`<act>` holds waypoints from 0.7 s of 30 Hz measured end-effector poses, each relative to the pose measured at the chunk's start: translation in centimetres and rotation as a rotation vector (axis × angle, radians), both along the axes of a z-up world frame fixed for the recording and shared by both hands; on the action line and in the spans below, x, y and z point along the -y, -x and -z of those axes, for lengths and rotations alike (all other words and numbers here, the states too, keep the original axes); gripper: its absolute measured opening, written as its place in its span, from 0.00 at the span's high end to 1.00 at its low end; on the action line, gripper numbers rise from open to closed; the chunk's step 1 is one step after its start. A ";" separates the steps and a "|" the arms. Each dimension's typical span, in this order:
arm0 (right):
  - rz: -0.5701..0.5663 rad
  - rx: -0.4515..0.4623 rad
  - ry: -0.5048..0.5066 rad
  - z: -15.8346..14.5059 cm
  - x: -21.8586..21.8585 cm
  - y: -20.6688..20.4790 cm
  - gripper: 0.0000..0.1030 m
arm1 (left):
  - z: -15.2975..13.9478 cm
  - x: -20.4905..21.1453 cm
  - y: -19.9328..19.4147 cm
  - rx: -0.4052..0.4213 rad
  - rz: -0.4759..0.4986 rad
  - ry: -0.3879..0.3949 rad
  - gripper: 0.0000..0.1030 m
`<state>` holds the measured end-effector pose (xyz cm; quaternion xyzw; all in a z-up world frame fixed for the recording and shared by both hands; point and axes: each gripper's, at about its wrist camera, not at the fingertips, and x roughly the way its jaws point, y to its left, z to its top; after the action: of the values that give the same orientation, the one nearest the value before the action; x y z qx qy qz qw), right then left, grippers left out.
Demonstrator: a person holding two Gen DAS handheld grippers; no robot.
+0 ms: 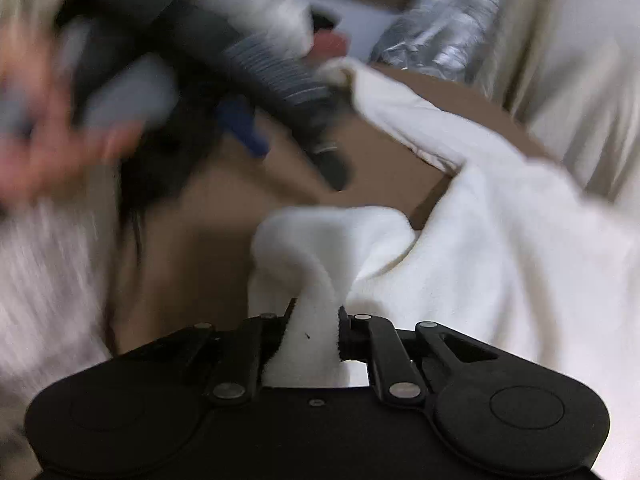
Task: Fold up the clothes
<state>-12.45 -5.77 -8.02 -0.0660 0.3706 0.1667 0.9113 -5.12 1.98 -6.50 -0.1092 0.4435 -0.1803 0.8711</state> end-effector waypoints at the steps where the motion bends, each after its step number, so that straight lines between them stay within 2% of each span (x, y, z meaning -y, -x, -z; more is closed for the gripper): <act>1: 0.044 0.014 -0.099 -0.6 2.2 0.1 0.87 | -0.1 -0.1 -0.1 0.003 0.000 0.018 0.18; 4: 0.199 0.011 -0.376 -1.3 8.2 0.2 0.87 | -0.3 0.4 -0.3 0.029 0.035 0.060 0.18; 5: 0.260 0.012 -0.436 -1.3 9.9 0.3 0.89 | -0.3 0.8 -0.2 0.031 0.064 0.080 0.18; 6: 0.352 0.038 -0.393 -1.1 11.0 0.7 0.93 | -0.3 1.2 -0.2 0.033 0.093 0.100 0.18; 8: 0.519 0.091 -0.296 -0.9 12.9 1.5 0.90 | 0.0 2.1 -0.2 0.011 0.138 0.148 0.18; 9: 0.540 0.114 -0.242 -0.8 13.4 1.7 0.90 | 0.1 2.7 -0.1 0.006 0.153 0.151 0.18; 11: 0.544 0.111 -0.358 -0.5 14.9 2.2 0.90 | 0.0 4.6 0.6 0.030 0.204 0.100 0.18; 13: 0.531 0.102 -0.526 -0.4 16.1 2.1 0.90 | -0.3 6.5 1.4 0.069 0.261 0.061 0.18; 15: 0.509 0.112 -0.576 0.0 16.1 1.4 0.90 | -0.6 8.2 2.2 0.108 0.317 0.036 0.18; 18: 0.447 0.137 -0.597 -0.8 16.0 2.1 0.90 | -1.0 10.3 3.2 0.153 0.393 0.016 0.17; 21: 0.367 0.163 -0.707 -1.5 17.1 2.7 0.90 | -0.6 11.5 3.5 0.143 0.422 0.006 0.07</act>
<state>-15.19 -22.92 -6.55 0.3055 0.2226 0.1126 0.9189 -8.58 -9.54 -5.94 -0.0035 0.3929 -0.3675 0.8430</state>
